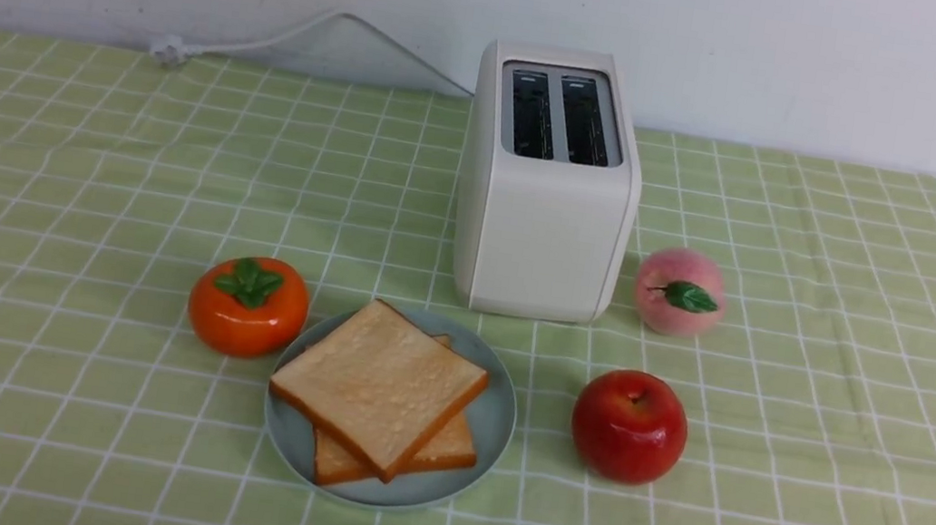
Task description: Take toasted bread from bread machine on green coffee tablecloth place on plate.
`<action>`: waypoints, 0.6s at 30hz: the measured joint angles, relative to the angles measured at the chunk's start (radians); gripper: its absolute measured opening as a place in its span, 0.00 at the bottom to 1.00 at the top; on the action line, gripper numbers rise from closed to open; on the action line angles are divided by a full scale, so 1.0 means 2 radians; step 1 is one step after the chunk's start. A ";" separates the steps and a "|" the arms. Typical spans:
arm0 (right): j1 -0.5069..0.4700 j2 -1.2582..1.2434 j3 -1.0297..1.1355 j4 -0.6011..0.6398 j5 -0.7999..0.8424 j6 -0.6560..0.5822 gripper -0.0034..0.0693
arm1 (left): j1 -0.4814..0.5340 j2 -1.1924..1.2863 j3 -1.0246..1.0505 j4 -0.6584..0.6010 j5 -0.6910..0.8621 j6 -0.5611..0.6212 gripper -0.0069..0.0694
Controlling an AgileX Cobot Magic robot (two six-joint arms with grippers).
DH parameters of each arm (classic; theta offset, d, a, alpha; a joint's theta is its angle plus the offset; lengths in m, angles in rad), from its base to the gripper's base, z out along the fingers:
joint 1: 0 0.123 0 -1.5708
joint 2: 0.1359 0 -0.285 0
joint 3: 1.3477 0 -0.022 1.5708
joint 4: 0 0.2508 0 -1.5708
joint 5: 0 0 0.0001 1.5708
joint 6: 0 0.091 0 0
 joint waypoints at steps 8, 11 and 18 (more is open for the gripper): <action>0.000 0.000 0.000 0.000 0.000 0.000 0.03 | 0.000 0.000 0.000 0.000 0.003 0.000 0.08; 0.000 0.000 0.000 0.000 0.000 0.000 0.03 | 0.000 0.000 0.000 0.000 0.003 0.000 0.08; 0.000 0.000 0.000 0.000 0.000 0.000 0.03 | 0.000 0.000 0.000 0.000 0.003 0.000 0.09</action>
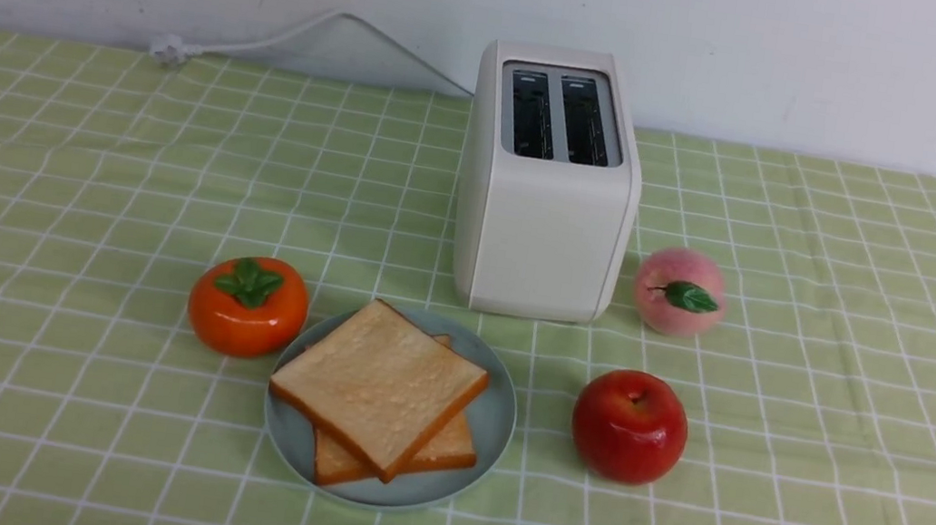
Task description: Take toasted bread from bread machine on green coffee tablecloth place on plate.
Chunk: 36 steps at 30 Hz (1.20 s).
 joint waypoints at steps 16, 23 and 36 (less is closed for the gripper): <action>0.000 0.000 0.000 0.000 0.000 0.000 0.05 | 0.000 -0.002 0.012 0.012 -0.020 0.000 0.10; 0.000 0.000 0.000 0.000 0.000 0.000 0.06 | 0.031 -0.042 0.072 0.118 -0.131 -0.090 0.07; 0.000 0.000 -0.001 0.000 0.002 0.000 0.08 | 0.102 -0.045 0.132 0.260 -0.032 -0.285 0.07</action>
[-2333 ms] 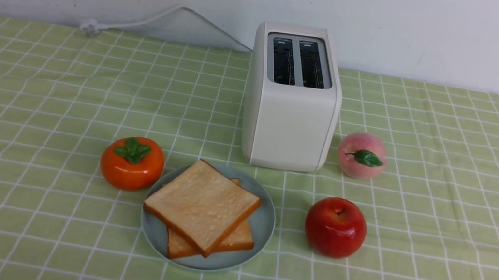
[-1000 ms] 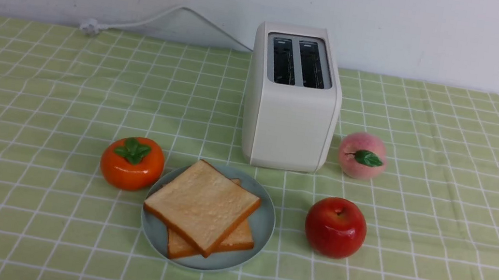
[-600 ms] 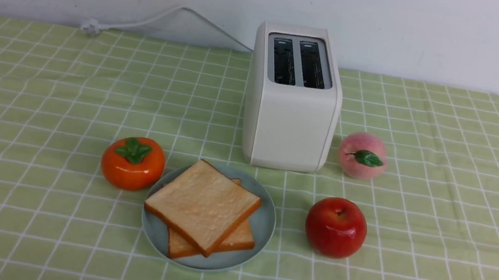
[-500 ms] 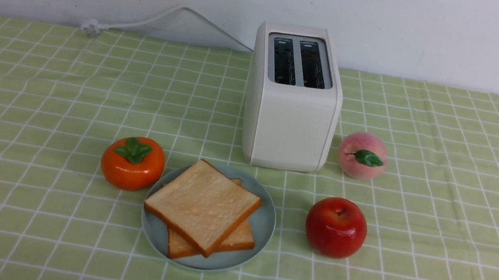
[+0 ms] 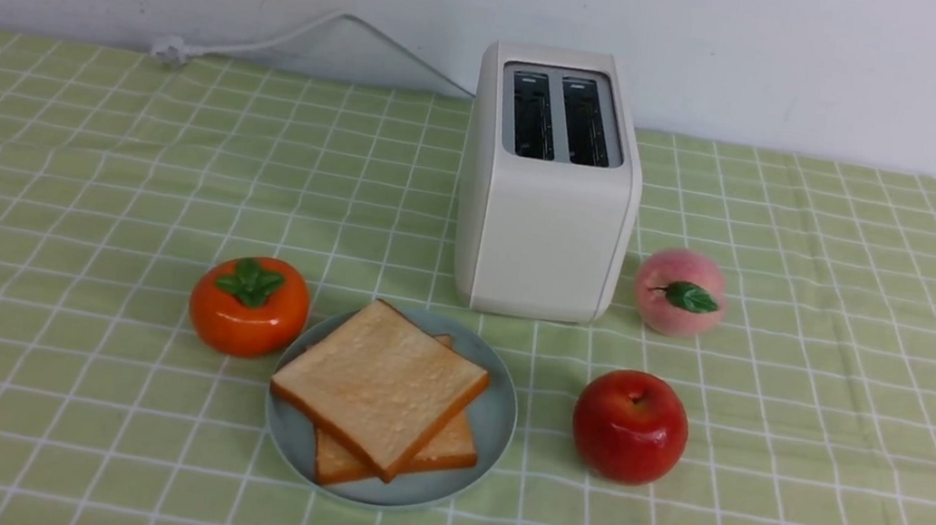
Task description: Take toasted bread from bread machine on green coffee tablecloth place on plate.
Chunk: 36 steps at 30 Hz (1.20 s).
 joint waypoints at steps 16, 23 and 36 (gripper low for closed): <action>0.000 0.000 0.000 0.000 0.001 0.000 0.10 | 0.061 0.000 0.000 -0.001 0.000 -0.002 0.07; 0.000 0.000 0.000 0.000 0.001 0.000 0.12 | 0.080 0.000 0.000 -0.001 0.000 -0.002 0.07; 0.000 0.000 0.000 0.000 0.001 0.000 0.13 | 0.080 0.000 0.000 -0.001 0.000 -0.002 0.08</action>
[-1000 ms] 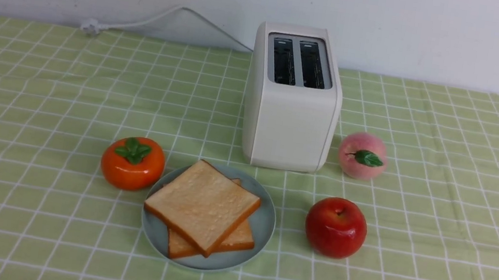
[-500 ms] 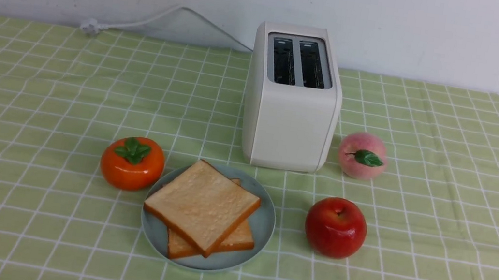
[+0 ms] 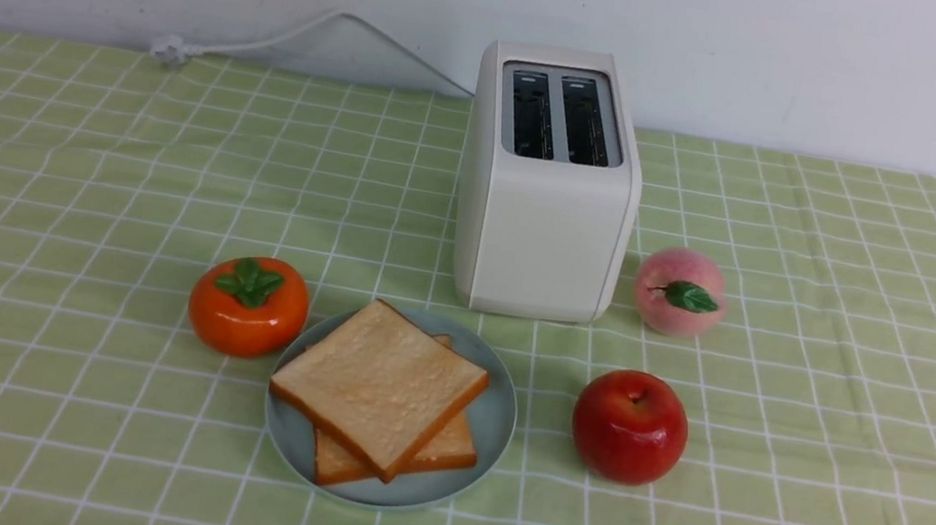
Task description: Take toasted bread from bread machine on green coffee tablecloth place on plate.
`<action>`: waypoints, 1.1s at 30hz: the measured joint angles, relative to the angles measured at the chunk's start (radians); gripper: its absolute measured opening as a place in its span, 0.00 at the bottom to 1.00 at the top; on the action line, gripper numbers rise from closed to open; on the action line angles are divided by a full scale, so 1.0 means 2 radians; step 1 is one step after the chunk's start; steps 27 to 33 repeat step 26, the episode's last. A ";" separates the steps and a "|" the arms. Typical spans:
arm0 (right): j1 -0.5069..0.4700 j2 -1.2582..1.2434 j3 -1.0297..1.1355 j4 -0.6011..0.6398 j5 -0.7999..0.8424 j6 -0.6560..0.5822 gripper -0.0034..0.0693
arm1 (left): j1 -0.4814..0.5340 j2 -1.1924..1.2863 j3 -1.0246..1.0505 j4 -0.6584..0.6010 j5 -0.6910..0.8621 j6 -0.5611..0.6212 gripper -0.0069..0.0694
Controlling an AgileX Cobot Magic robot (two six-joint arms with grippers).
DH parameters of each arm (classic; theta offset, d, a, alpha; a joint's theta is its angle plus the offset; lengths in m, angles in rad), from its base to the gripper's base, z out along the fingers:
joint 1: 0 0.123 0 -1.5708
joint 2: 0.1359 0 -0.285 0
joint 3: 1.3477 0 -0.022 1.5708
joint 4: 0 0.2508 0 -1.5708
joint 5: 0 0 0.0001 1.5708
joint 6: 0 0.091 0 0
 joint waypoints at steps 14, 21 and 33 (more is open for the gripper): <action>0.000 0.000 0.000 0.000 0.000 0.000 0.16 | 0.000 0.000 0.000 0.000 0.000 0.000 0.09; 0.000 0.000 0.000 0.000 0.000 0.000 0.17 | 0.000 0.000 0.000 0.000 0.000 0.000 0.10; 0.000 0.000 0.000 0.000 0.000 0.000 0.17 | 0.000 0.000 0.000 0.000 0.000 0.000 0.10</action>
